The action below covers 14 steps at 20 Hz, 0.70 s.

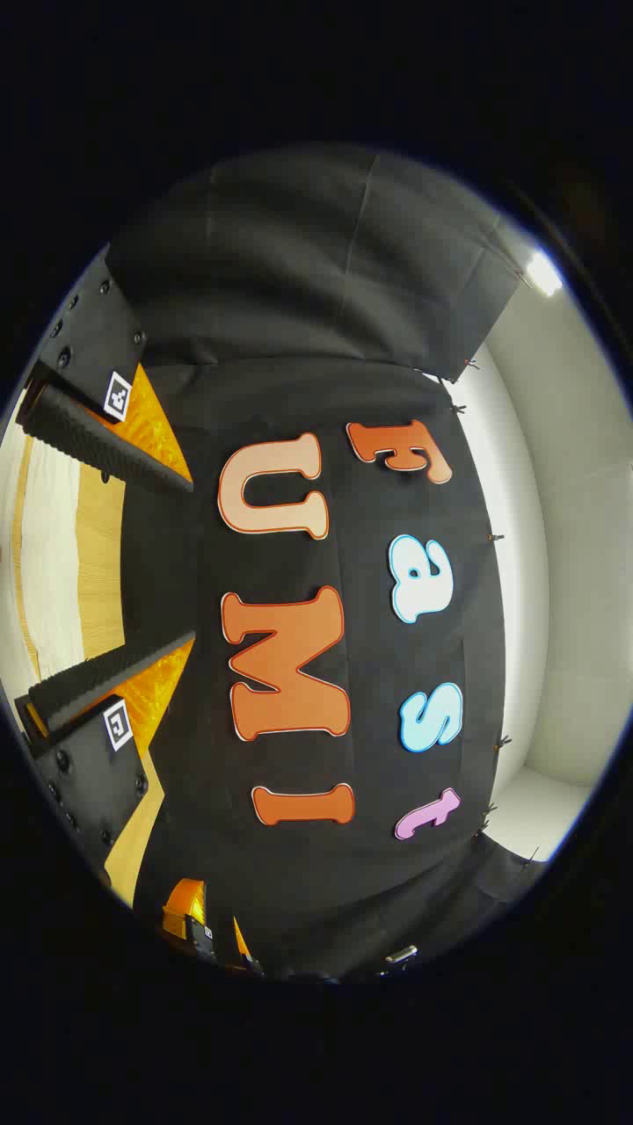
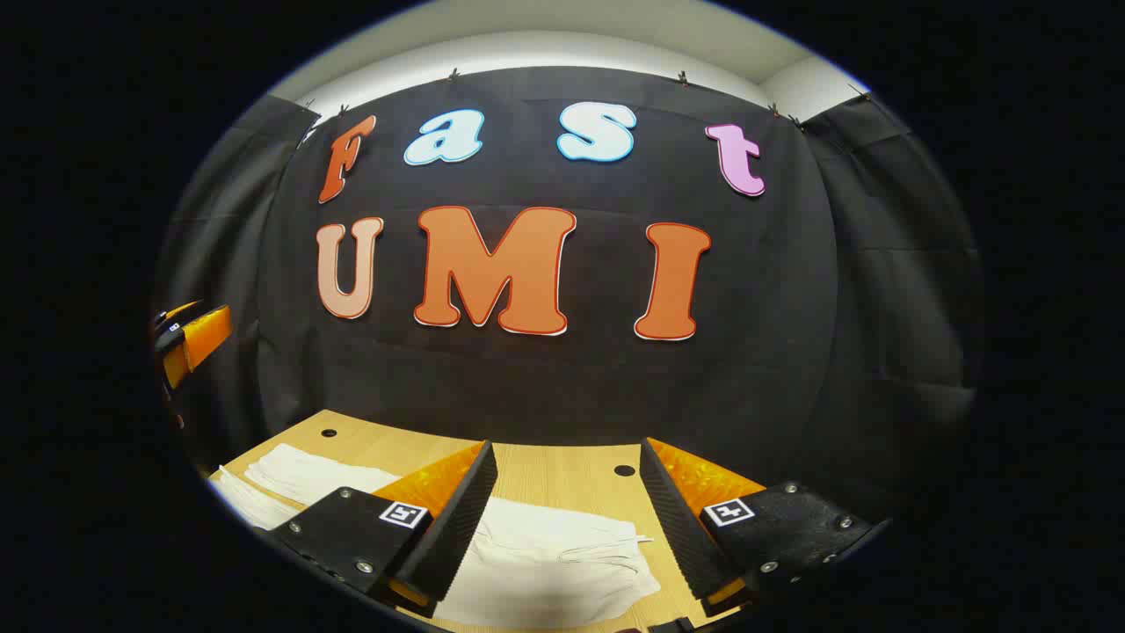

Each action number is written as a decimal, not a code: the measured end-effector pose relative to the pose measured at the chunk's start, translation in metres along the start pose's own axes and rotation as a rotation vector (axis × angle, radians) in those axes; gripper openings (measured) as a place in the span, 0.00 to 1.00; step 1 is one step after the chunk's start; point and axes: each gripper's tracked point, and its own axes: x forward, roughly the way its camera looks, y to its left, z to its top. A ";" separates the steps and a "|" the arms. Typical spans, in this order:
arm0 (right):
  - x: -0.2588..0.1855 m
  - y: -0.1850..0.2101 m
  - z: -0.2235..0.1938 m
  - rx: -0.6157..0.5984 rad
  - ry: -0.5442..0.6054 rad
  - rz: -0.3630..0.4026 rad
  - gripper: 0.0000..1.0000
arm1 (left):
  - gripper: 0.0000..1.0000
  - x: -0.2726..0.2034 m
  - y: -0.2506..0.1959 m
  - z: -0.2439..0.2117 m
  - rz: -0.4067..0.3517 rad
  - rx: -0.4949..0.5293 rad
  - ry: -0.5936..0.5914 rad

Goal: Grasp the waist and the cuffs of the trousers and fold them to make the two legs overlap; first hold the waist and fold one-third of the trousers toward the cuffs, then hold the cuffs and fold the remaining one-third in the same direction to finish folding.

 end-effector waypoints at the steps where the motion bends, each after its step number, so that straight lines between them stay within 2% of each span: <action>1: 0.000 -0.001 -0.001 -0.001 0.004 -0.001 0.98 | 0.96 -0.001 0.000 0.000 0.001 0.005 0.003; 9: -0.003 -0.021 -0.009 0.010 0.030 -0.039 0.98 | 0.99 -0.002 0.010 -0.001 0.027 0.036 0.010; 14: 0.004 -0.019 -0.018 0.016 0.056 -0.025 0.98 | 1.00 -0.002 0.019 -0.008 0.052 0.037 0.031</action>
